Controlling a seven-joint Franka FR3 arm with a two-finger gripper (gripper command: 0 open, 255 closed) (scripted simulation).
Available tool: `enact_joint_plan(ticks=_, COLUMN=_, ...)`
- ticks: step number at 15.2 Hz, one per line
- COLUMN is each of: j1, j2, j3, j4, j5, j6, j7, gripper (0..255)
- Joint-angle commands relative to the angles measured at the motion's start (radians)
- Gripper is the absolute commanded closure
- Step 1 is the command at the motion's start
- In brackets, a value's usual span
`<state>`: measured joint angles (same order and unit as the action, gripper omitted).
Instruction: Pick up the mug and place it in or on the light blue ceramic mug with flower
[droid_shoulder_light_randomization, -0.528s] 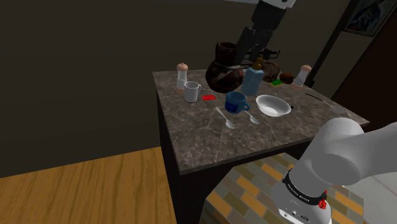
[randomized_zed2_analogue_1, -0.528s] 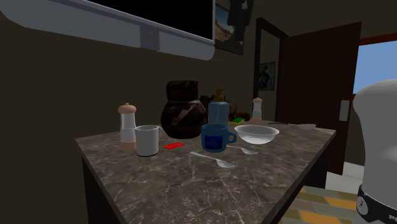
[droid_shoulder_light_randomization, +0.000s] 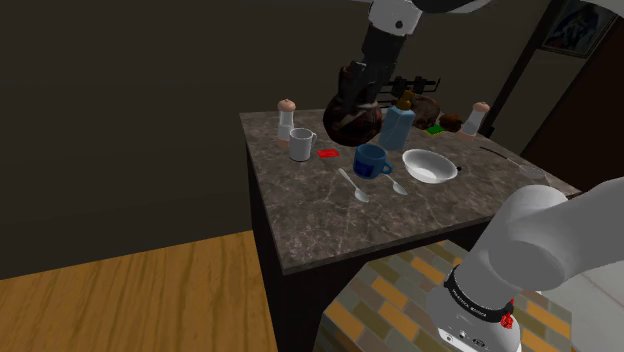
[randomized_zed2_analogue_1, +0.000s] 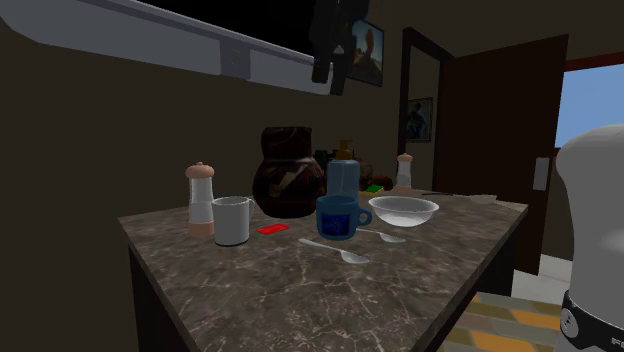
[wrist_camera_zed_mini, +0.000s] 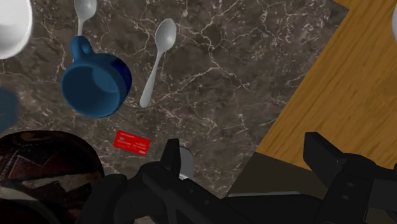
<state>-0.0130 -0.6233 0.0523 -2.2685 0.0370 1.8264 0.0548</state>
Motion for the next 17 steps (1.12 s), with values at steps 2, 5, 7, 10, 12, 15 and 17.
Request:
enact_joint_plan(ticks=2, j1=-0.007, j2=0.100, j3=-0.001, j4=0.019, j5=-0.013, j6=0.070, j7=-0.010, gripper=0)
enact_joint_plan(ticks=5, j1=-0.015, j2=0.206, j3=-0.004, j4=0.053, j5=-0.028, j6=0.131, j7=-0.019, gripper=0)
enact_joint_plan(ticks=7, j1=-0.020, j2=0.278, j3=-0.006, j4=0.082, j5=-0.038, j6=0.168, j7=-0.024, gripper=0)
enact_joint_plan(ticks=10, j1=-0.027, j2=0.389, j3=-0.008, j4=0.134, j5=-0.054, j6=0.215, j7=-0.030, gripper=0)
enact_joint_plan(ticks=12, j1=-0.031, j2=0.464, j3=-0.010, j4=0.175, j5=-0.065, j6=0.242, j7=-0.033, gripper=0)
enact_joint_plan(ticks=15, j1=-0.037, j2=0.578, j3=-0.013, j4=0.246, j5=-0.081, j6=0.273, j7=-0.036, gripper=0)
enact_joint_plan(ticks=17, j1=-0.040, j2=0.655, j3=-0.015, j4=0.300, j5=-0.092, j6=0.289, j7=-0.039, gripper=0)
